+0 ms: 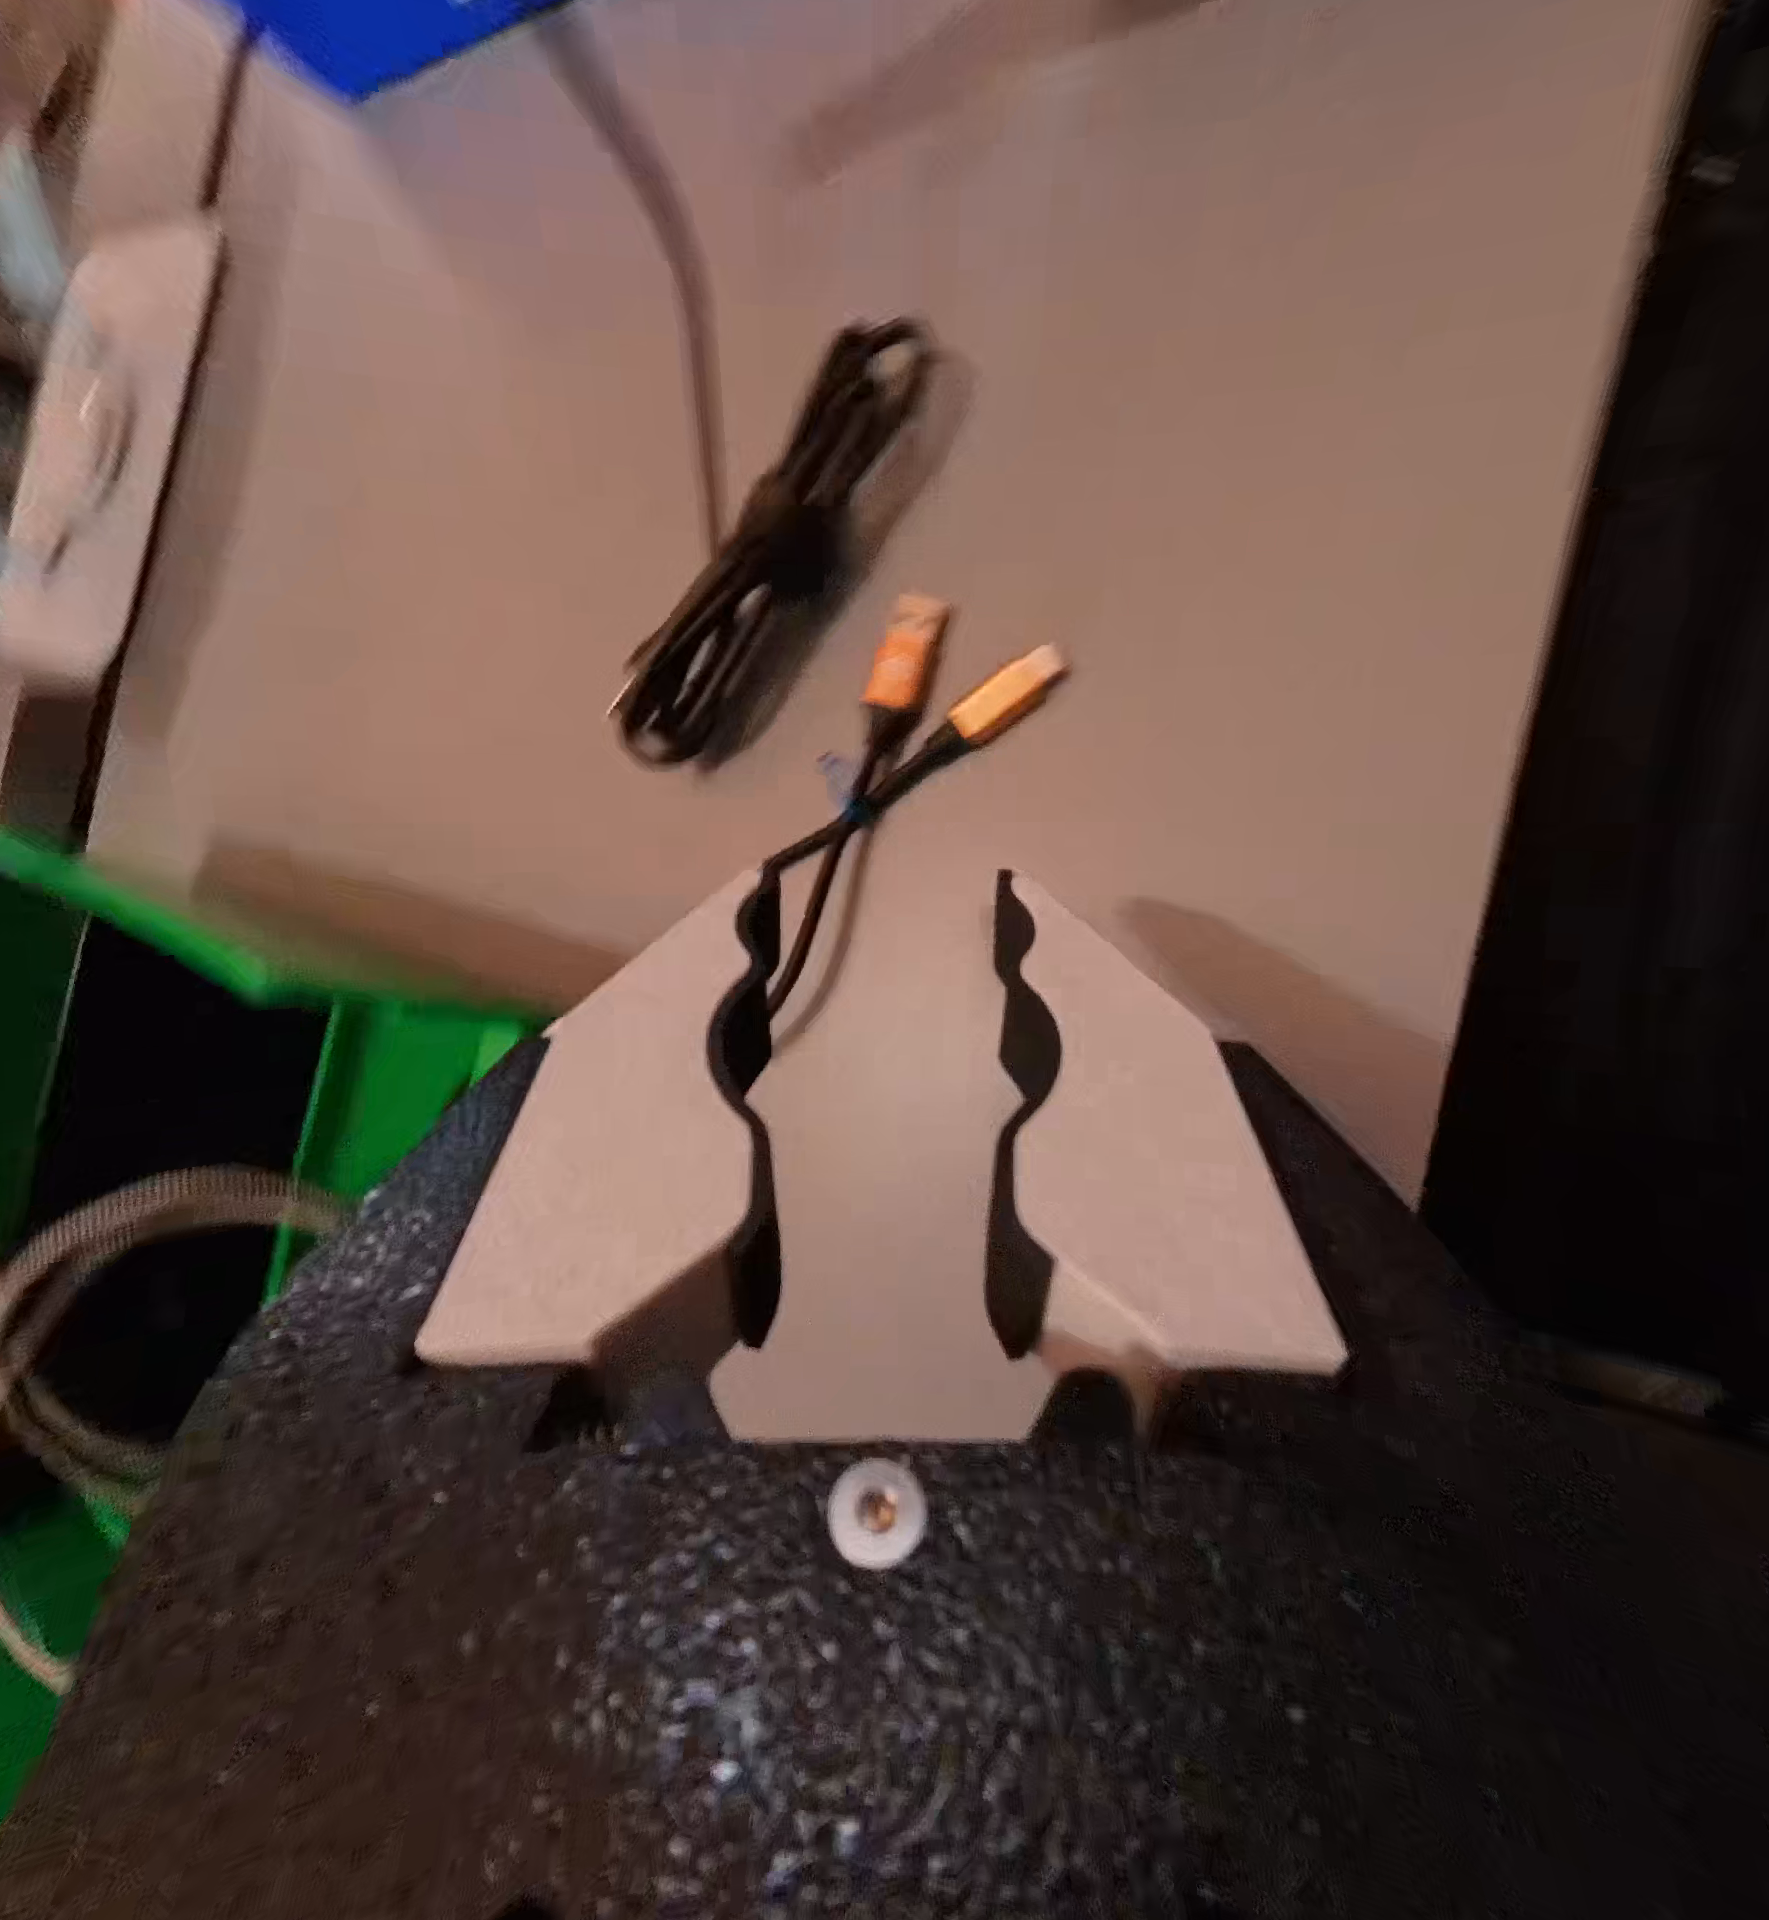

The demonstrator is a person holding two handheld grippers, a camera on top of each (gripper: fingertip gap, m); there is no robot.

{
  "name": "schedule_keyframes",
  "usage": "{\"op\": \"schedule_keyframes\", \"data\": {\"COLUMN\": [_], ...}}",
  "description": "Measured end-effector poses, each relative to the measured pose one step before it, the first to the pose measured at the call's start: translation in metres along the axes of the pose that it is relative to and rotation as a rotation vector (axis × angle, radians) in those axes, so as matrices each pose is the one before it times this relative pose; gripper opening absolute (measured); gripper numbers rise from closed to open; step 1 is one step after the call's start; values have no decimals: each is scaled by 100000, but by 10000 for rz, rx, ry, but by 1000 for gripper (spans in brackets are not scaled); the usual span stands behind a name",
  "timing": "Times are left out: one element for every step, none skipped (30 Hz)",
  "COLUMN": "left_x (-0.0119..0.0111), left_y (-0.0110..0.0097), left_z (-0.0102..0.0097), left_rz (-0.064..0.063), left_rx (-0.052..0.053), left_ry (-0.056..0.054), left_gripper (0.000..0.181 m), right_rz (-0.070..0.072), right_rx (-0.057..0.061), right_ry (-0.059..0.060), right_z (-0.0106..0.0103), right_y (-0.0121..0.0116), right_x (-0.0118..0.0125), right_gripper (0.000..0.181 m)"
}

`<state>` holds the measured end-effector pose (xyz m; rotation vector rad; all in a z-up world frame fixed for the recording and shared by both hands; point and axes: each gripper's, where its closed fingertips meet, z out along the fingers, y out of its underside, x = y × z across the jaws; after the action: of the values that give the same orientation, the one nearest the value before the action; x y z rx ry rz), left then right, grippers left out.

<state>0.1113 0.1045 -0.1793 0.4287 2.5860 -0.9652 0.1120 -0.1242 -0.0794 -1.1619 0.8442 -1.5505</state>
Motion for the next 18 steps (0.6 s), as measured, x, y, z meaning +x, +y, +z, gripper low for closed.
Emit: {"op": "schedule_keyframes", "data": {"left_x": [703,553,479,114,-169,-282,-271,-202,-125,-42,-2,-364,-193,-63,-15,4,-36,-41], "left_y": [-530,-357,-281,-149,32,153,185,100,31,203,406,86,-109,-60,-11,-16,-79,-170], "left_z": [431,588,683,718,698,645,586,519,492,495,484,344,145,71,26,18,78,124], "left_rz": [746,541,519,528,467,327,195,142,125,111,97,-39,-19,-146,-308,-474,-684,-862], "left_rx": [83,6,23,-3,-71,-121,-118,-45,10,-79,-192,29,157,126,70,53,86,122], "left_ry": [478,524,551,375,246,223,271,288,282,290,274,2,98,159,177,165,131,101], "left_gripper": [36,31,30,30,29,28,27,24,22,18,14,10,6,5,5,5,5,5], "right_rz": [9,5,7,14,11,1,3,6,8,13,19,29,32,35,40,45,48,50], "right_rx": [-11,-15,-13,-8,-2,2,2,5,10,6,4,5,11,13,16,19,13,9], "right_ry": [6,9,6,-2,-3,-8,-15,-21,-20,-16,-15,-20,-21,-26,-35,-39,-30,-34], "right_z": [-2,-8,6,3,-2,1,11,13,0,7,-8,8,0,1,6,5,3,1], "right_y": [33,48,39,22,9,0,0,-5,-26,-13,-3,-17,-18,-23,-36,-29,-29,-25], "right_x": [18,23,19,15,7,-3,-23,-34,-31,-10,-15,-14,-10,-29,-43,-44,-32,-39], "right_gripper": [22,22,22,22,22,22,22,22,22,22,22,22,22,22,22,22,22,22]}}
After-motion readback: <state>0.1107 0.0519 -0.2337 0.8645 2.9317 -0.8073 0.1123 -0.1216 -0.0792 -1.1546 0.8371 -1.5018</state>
